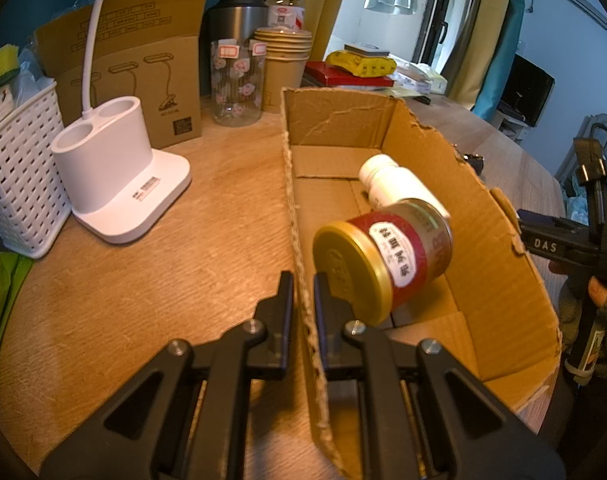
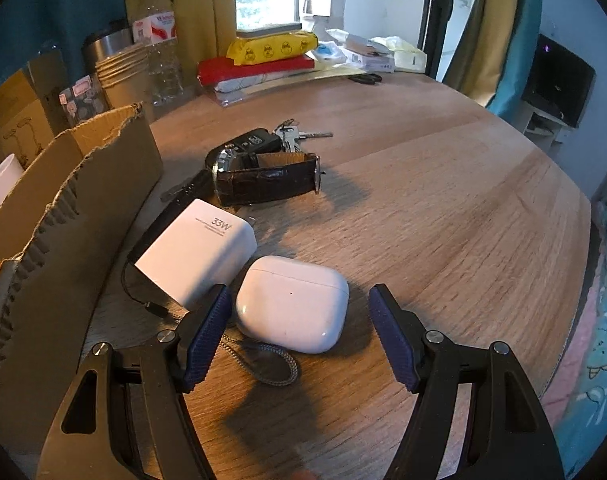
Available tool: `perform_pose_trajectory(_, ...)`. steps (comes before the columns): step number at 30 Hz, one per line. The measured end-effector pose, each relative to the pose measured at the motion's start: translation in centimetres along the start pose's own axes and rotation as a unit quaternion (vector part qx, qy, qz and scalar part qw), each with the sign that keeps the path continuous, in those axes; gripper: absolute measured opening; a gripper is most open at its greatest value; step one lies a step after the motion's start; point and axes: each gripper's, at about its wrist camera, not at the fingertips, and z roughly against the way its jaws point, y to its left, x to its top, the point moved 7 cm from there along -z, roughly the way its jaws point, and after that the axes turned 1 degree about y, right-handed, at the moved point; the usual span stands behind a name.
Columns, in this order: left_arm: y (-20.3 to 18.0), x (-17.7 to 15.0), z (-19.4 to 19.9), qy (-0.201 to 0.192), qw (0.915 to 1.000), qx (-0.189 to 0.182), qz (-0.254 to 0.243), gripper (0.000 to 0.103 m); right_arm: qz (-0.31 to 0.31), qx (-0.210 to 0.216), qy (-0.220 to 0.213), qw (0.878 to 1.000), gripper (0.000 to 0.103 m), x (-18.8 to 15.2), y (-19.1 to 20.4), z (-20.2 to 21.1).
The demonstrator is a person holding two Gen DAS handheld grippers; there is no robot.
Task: Organize rigid objects
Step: 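Move the right tool back and grasp the white earbud case, then carry the earbud case toward the box with the right tool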
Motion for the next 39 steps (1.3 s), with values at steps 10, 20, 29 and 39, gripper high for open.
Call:
perform_pose_trajectory(10,0.0,0.0,0.0,0.000,1.0000,0.000,0.000,0.010,-0.010,-0.005,-0.023,1.000,0.060,0.5,-0.4,1.2)
perform_pose_trajectory(20,0.0,0.0,0.0,0.000,1.0000,0.000,0.000,0.010,-0.010,-0.003,-0.072,0.997,0.060,2.1,0.3,5.7)
perform_pose_trajectory(29,0.0,0.0,0.0,0.000,1.0000,0.000,0.000,0.010,0.009,0.010,-0.104,0.995,0.060,3.0,2.3,9.2)
perform_pose_trajectory(39,0.0,0.0,0.0,0.000,1.0000,0.000,0.000,0.010,0.023,0.017,-0.123,0.992,0.060,3.6,4.1,11.0)
